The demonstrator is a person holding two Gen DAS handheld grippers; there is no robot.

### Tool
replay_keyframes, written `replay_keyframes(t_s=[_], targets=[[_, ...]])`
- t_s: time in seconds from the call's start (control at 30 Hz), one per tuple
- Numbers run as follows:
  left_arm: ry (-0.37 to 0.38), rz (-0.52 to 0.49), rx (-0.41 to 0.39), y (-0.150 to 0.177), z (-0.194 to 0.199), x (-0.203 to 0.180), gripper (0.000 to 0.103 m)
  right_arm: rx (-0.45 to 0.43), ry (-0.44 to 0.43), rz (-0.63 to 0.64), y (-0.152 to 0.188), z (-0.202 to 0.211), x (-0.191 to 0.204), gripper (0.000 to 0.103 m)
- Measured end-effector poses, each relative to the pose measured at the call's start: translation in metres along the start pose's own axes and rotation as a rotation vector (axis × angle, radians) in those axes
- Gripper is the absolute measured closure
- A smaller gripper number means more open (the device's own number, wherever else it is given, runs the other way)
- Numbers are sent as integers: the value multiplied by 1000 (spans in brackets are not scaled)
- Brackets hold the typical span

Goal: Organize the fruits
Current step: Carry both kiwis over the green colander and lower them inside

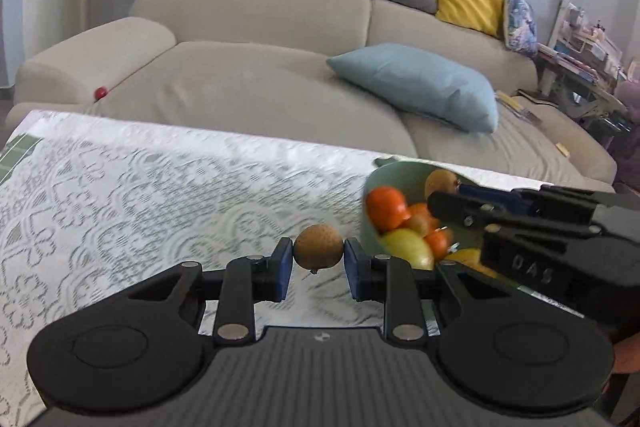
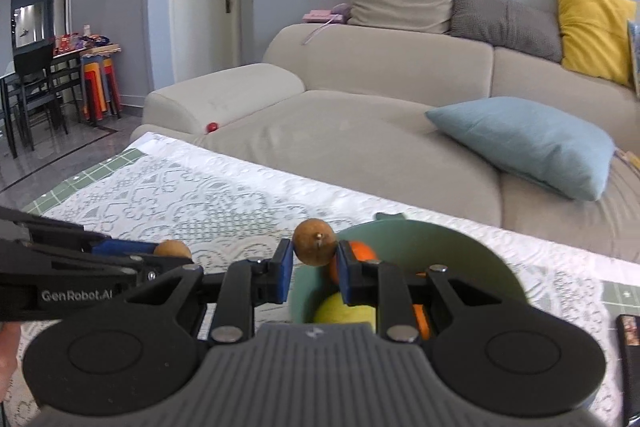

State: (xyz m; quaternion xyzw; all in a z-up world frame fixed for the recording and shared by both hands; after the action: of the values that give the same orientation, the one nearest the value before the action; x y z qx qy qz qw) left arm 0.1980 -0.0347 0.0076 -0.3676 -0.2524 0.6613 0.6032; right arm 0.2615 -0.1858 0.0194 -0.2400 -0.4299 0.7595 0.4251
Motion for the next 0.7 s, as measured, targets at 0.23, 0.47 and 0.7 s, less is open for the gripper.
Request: replay_keyframes(t_s=[0.23, 0.47, 0.7], targets=[[36, -30, 10, -12, -15, -30, 72, 28, 31, -21, 5, -1, -23, 84], [56, -83, 29, -23, -38, -54, 73, 65, 69, -50, 12, -10, -46, 84], [128, -71, 107, -29, -69, -63, 73, 133, 80, -96, 26, -29, -69, 84]])
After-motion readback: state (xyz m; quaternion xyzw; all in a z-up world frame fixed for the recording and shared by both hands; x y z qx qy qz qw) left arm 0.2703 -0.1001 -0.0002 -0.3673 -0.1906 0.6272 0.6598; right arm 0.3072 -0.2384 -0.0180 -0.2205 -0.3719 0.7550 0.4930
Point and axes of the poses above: each gripper's, at about its wrist camera, not at the fingertips, and z roughly against the way its jaws point, x to its left, y to its underside, the point moved 5 cm from there along -z, roughly the way its jaws point
